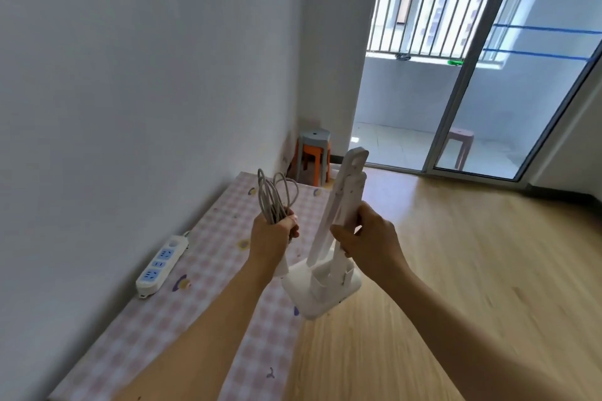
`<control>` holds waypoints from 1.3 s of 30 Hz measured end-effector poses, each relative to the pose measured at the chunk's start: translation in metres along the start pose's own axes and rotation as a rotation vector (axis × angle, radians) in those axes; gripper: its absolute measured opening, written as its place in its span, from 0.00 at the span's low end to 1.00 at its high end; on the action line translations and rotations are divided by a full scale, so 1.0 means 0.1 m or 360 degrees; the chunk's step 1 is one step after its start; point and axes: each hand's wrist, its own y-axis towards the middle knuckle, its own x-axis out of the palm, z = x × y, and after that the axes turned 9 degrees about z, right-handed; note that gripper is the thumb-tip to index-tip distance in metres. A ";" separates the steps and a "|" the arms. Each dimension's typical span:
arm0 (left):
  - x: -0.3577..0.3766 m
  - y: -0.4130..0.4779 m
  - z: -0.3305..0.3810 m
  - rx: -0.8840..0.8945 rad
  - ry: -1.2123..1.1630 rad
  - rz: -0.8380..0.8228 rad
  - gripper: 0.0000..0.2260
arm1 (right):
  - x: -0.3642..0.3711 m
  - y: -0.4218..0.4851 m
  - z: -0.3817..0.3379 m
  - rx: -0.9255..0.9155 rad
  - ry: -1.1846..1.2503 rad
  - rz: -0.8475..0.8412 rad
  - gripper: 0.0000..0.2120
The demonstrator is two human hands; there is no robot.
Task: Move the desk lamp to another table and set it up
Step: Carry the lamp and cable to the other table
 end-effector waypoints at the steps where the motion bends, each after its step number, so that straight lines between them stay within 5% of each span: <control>1: 0.07 0.09 -0.01 0.0008 -0.0001 0.0015 0.06 | 0.03 0.12 0.05 -0.0008 0.0005 -0.0013 0.12; 18: 1.18 1.69 -0.32 -0.0124 -0.0039 0.0574 0.05 | 0.78 2.51 0.83 -0.0270 0.0227 -0.0483 0.11; 26: 0.85 2.47 -0.55 -0.0193 0.0085 0.0883 0.09 | 1.63 3.22 0.66 -0.0255 0.0309 -0.0787 0.12; 39: 0.12 3.81 -0.97 -0.0443 0.0002 0.1073 0.08 | 3.42 3.93 0.12 -0.0210 0.0367 -0.0882 0.10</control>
